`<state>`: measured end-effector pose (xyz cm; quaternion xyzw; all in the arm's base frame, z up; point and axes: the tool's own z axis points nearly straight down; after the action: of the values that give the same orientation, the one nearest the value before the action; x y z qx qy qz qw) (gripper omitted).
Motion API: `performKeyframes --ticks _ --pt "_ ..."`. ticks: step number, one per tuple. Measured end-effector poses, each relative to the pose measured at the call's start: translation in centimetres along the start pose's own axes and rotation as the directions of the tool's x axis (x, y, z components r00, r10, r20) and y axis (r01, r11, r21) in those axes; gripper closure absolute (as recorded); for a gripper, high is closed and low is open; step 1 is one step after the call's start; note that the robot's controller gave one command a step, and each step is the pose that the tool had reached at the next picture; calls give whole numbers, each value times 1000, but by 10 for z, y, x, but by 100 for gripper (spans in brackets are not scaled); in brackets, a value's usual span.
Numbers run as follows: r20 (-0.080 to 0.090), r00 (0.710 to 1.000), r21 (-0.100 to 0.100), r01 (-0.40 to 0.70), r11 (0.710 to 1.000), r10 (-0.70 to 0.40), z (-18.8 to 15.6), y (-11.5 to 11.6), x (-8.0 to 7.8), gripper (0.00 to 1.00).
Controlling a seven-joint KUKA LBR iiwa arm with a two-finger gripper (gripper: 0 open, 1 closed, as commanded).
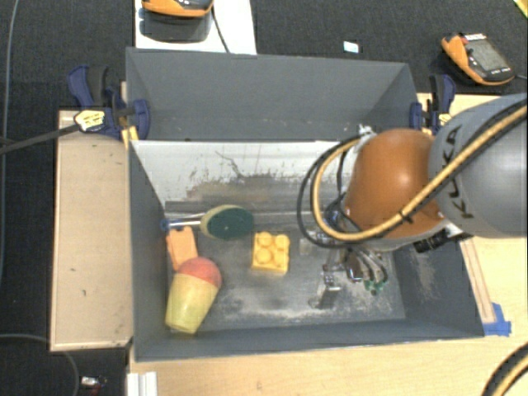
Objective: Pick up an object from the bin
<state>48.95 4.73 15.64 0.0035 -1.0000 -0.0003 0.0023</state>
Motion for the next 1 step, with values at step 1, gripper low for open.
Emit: performKeyframes --ticks 1 --pt "8 1000 0 -2 1000 2 -3 0 -2 0"
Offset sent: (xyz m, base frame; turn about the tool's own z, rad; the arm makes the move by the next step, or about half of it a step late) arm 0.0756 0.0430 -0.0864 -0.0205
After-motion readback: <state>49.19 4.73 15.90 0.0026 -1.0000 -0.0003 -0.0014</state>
